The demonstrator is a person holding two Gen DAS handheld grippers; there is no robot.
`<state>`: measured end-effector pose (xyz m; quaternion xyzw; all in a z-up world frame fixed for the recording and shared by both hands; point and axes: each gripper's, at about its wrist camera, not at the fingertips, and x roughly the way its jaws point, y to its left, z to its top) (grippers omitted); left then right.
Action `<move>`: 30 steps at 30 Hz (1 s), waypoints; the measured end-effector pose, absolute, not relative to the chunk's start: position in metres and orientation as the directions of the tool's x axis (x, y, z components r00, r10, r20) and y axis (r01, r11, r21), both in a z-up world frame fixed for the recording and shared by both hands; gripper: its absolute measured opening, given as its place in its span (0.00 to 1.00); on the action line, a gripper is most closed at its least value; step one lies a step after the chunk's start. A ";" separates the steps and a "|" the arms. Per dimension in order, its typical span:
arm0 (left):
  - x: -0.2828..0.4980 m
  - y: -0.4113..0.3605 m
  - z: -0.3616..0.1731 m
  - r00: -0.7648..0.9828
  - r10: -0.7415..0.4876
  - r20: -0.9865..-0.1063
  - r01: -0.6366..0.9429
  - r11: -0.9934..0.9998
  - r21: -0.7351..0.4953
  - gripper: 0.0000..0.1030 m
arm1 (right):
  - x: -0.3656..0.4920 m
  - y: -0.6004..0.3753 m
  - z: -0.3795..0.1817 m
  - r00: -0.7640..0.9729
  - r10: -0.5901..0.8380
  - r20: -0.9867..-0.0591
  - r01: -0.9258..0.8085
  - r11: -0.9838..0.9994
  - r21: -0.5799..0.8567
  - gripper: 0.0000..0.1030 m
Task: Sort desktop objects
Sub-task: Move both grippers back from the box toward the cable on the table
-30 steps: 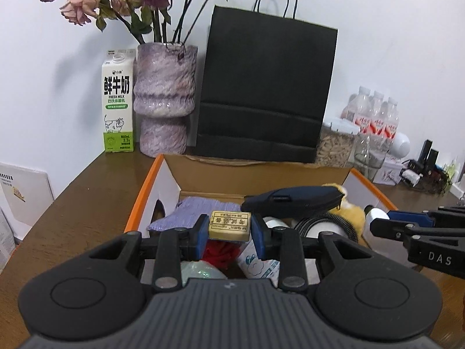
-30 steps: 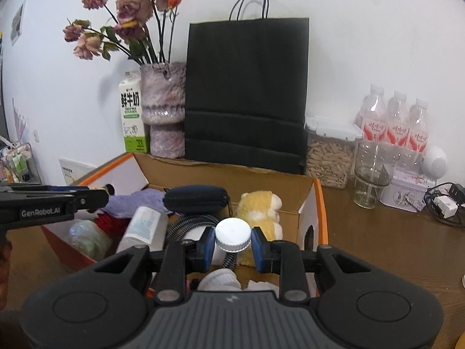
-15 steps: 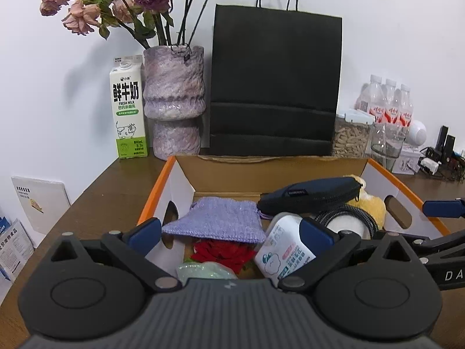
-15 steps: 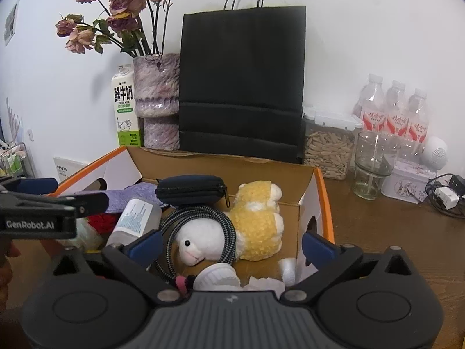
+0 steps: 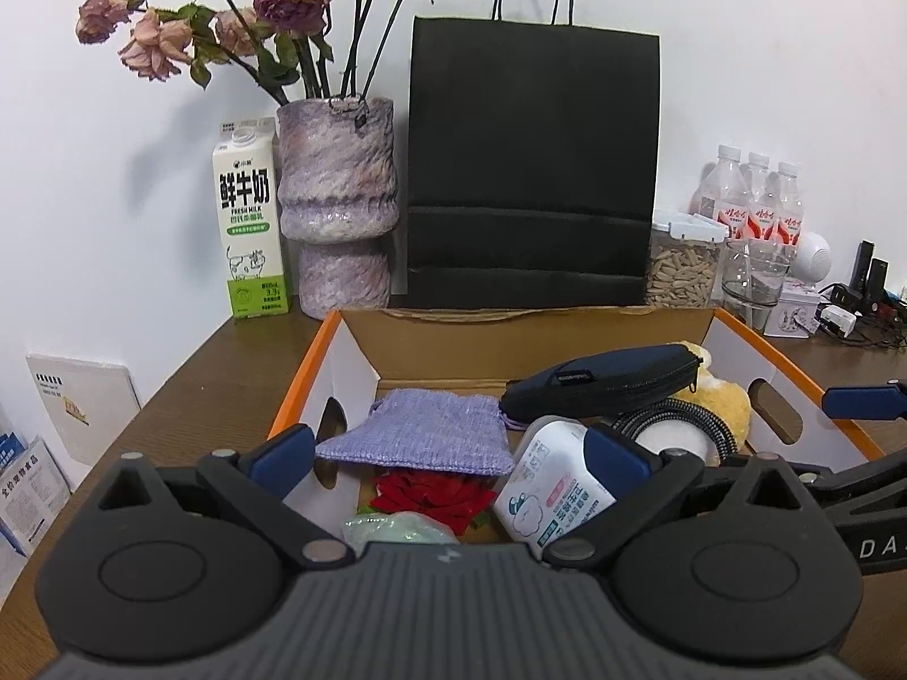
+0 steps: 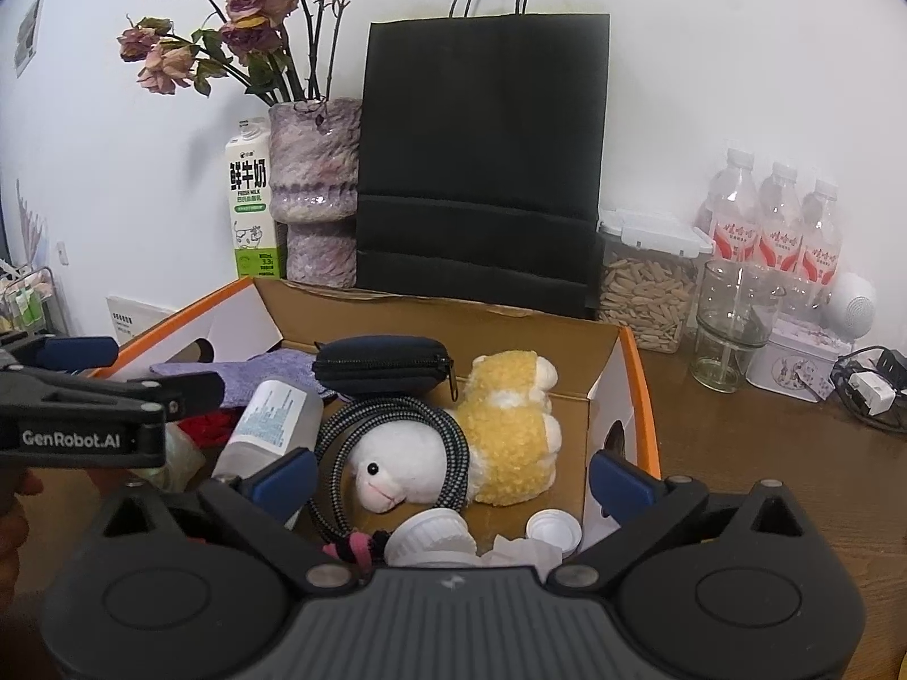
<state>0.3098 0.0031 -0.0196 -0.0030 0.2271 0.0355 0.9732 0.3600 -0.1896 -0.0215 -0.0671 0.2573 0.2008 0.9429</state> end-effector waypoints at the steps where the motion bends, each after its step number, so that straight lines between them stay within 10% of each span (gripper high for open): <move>1: 0.309 0.003 -0.019 0.896 0.068 -0.439 -0.070 0.997 0.012 1.00 | 0.360 -0.189 -0.021 0.789 0.342 -0.510 -0.412 0.911 -0.025 1.00; 30: 0.232 0.019 -0.026 0.919 0.087 -0.384 -0.090 0.996 0.011 1.00 | 0.261 -0.183 -0.029 0.819 0.372 -0.438 -0.433 0.900 -0.046 1.00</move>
